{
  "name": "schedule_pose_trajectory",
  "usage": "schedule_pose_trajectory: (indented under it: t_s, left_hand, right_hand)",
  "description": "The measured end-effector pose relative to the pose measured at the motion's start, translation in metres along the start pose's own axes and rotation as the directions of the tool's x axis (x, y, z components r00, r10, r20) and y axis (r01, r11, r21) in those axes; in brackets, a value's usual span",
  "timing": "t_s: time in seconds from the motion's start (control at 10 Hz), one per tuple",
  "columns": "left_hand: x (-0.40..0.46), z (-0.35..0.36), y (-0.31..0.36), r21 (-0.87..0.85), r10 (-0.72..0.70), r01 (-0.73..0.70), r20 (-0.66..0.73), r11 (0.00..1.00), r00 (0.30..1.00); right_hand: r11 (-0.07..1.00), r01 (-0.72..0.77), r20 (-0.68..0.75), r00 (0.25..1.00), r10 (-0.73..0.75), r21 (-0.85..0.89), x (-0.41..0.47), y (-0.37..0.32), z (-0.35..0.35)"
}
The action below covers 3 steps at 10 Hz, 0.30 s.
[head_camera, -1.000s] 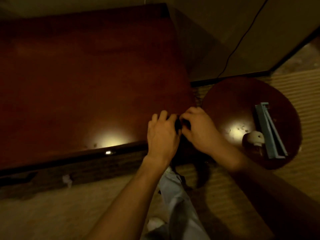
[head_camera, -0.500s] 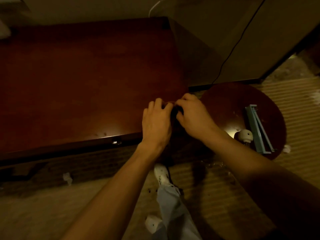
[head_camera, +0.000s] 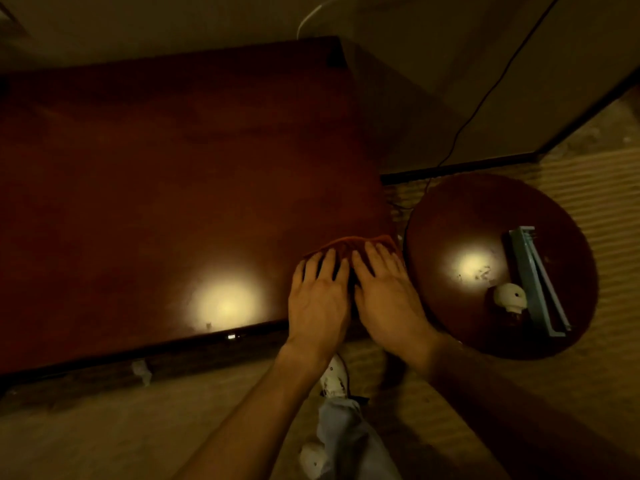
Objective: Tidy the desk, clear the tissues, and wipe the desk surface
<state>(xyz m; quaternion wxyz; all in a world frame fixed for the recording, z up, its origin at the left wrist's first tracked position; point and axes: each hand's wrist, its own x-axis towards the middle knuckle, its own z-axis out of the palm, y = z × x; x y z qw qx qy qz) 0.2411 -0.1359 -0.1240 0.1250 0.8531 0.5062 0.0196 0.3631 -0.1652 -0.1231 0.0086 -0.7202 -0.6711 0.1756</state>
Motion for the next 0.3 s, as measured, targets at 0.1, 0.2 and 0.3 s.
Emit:
schedule_pose_trajectory:
  t_s: [0.1,0.2,0.3]
  left_hand:
    - [0.003,-0.016,-0.001,-0.008,-0.008,0.008,0.062,1.000,0.998]
    - [0.010,-0.029,-0.011,-0.083,-0.042,0.055,0.147,0.995,0.988]
    - [0.008,-0.042,-0.012,-0.149,-0.022,0.050,0.180,0.988,0.983]
  right_hand:
    - [0.999,-0.027,-0.026,0.999,0.028,0.046,0.001,-0.014,-0.005]
    - [0.998,-0.065,0.011,0.998,0.065,0.027,0.007,-0.025,-0.014]
    - [0.993,-0.112,0.046,0.993,0.111,0.027,0.013,-0.032,-0.029]
